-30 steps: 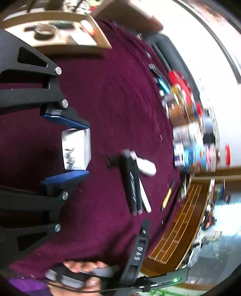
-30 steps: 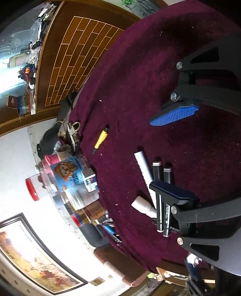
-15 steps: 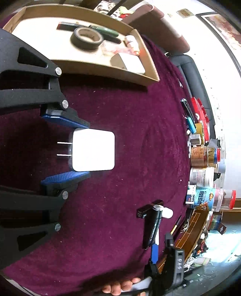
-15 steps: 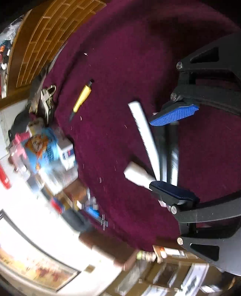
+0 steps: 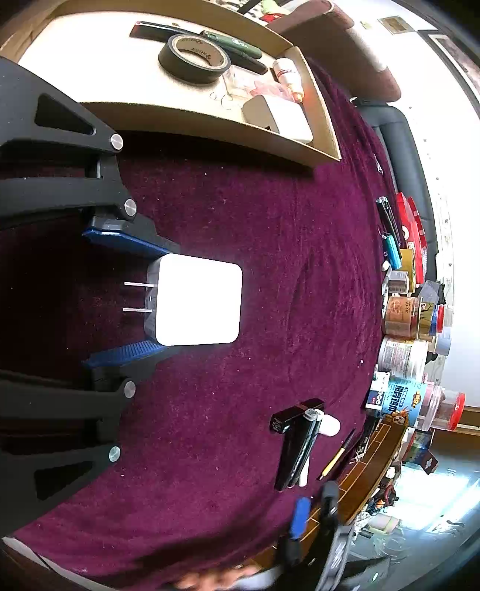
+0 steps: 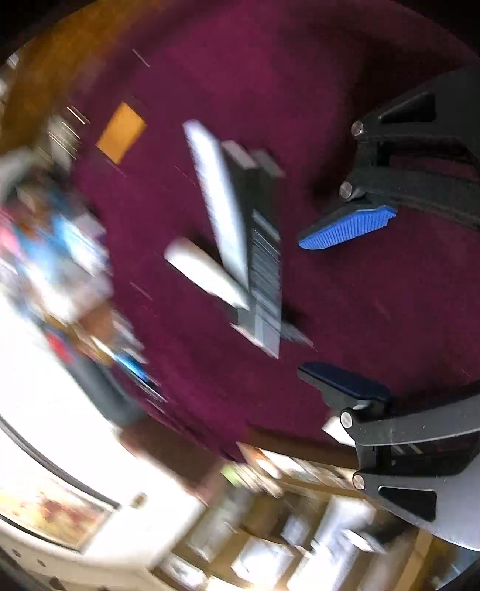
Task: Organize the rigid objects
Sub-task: 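Lift the charger with left while right grasps a black marker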
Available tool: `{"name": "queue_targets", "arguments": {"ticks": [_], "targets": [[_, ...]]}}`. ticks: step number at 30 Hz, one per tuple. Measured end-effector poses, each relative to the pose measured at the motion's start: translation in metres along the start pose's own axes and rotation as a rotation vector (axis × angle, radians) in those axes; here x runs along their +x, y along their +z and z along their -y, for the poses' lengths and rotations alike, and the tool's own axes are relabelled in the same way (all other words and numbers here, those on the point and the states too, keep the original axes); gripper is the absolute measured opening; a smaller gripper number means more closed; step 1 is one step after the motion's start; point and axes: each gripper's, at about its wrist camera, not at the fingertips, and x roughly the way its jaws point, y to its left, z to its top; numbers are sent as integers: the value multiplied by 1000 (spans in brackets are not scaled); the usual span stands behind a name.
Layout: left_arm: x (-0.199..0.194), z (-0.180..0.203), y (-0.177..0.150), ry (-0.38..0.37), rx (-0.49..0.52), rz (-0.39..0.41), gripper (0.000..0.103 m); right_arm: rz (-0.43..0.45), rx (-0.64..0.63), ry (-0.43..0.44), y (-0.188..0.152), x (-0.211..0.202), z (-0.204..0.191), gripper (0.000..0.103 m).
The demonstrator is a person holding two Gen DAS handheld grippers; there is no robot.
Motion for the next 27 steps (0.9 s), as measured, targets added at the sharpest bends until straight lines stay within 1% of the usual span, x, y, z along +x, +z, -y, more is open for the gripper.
{"name": "queue_targets", "arguments": {"ticks": [1,2,3,5,6,7,8,9,10,11,12,13,14,15,16,17,18,19,20,22,24,26,27], "targets": [[0,1,0,6,5,-1,39,25,21,-47,8,2,9,64],[0,2,0,13,11,-2,39,26,54,-73,14,8,19,63],[0,2,0,16,13,-2,39,10,84,-70,17,14,25,63],[1,2,0,12,10,-2,39,-59,139,3,15,29,32,65],[0,1,0,9,8,-2,40,-40,120,10,13,27,28,65],[1,1,0,8,7,-2,40,-77,105,55,10,28,22,65],[1,2,0,11,9,-3,40,-124,97,123,5,31,17,65],[1,2,0,14,12,-3,40,-192,89,194,-1,36,10,65],[1,2,0,16,14,-4,40,-262,65,225,-11,43,2,65],[1,2,0,15,13,-3,40,-325,32,232,-22,48,-8,68],[0,1,0,11,9,-3,40,-306,-46,208,-32,42,-22,67],[0,1,0,8,7,-3,40,-350,-80,228,-37,43,-29,70],[0,1,0,8,8,-3,40,-404,-90,278,-43,44,-34,70],[0,1,0,11,10,-3,40,-402,-85,308,-45,40,-37,70],[1,1,0,17,15,-4,40,-365,-93,289,-45,34,-38,70],[1,1,0,19,17,-5,40,-329,-118,238,-44,30,-41,70],[1,1,0,20,18,-5,40,-287,-169,152,-44,27,-46,70],[1,1,0,19,17,-5,40,-267,-199,98,-46,26,-50,70],[1,0,0,17,16,-5,40,-254,-221,63,-48,27,-54,70],[1,1,0,22,19,-6,41,-244,-268,34,-58,26,-65,70],[3,5,1,40,31,-9,45,-227,-327,11,-70,26,-82,69],[5,7,4,53,27,-11,48,-211,-385,-2,-72,26,-97,67],[6,7,5,53,17,-12,49,-202,-410,-3,-79,23,-106,66]]}}
